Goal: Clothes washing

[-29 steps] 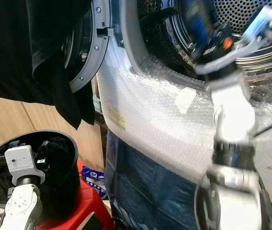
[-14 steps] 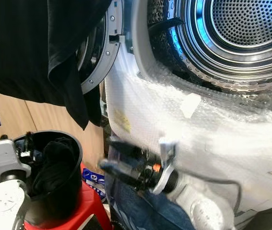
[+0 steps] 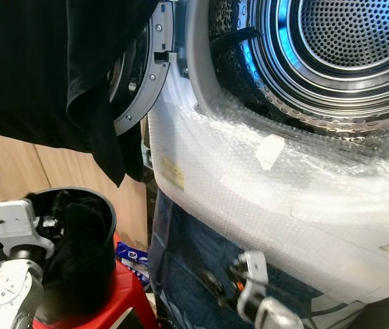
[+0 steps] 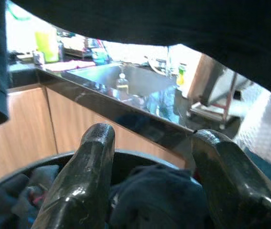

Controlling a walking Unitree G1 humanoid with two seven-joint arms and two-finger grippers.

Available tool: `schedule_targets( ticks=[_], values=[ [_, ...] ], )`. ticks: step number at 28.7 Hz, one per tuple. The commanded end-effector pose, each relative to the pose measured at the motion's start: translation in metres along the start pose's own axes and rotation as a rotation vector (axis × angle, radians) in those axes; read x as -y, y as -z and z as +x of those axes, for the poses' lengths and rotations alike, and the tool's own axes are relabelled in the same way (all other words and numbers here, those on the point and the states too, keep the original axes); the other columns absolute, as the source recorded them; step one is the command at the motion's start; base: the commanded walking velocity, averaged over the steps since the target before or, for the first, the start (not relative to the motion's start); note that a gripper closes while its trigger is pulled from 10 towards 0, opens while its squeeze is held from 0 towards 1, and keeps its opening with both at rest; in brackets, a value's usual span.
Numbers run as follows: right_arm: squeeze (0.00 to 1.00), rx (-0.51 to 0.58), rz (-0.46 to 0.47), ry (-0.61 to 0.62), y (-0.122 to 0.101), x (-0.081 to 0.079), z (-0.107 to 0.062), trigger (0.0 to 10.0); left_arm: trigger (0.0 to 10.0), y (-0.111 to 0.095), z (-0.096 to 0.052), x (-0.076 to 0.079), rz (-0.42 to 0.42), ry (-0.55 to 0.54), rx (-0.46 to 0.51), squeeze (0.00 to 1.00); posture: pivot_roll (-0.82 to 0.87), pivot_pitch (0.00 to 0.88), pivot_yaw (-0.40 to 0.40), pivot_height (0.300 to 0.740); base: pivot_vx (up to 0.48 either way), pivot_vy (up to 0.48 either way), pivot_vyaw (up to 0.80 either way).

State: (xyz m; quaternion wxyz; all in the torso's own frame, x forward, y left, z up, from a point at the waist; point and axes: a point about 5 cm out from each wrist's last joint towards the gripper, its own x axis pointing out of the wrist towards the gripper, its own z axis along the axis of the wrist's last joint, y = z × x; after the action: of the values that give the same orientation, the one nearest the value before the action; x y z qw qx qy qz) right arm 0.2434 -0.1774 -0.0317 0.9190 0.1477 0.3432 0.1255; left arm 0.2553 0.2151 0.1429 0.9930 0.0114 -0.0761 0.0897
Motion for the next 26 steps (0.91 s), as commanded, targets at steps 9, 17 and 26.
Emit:
schedule_targets(
  ticks=[9, 17, 26],
  values=[
    [0.00, -0.123, 0.054, 0.461, 0.047, 0.037, -0.017, 10.0, 10.0, 0.015, -0.001, -0.042, -0.210, -0.213, -0.112, 1.00, 0.06, 0.000, -0.048, 0.740, 0.000, 0.000, 0.00],
    [0.00, -0.178, 0.003, 0.483, 0.052, 0.032, -0.014, 10.0, 10.0, 0.031, 0.006, -0.073, -0.269, -0.266, -0.213, 1.00, 0.07, 0.000, -0.067, 0.740, 0.000, 0.000, 0.00],
    [0.00, -0.159, 0.015, 0.512, 0.048, 0.036, -0.014, 10.0, 10.0, 0.040, 0.018, -0.086, -0.268, -0.238, -0.315, 1.00, 0.05, 0.000, -0.082, 0.740, 0.000, 0.000, 0.00]
  ],
)
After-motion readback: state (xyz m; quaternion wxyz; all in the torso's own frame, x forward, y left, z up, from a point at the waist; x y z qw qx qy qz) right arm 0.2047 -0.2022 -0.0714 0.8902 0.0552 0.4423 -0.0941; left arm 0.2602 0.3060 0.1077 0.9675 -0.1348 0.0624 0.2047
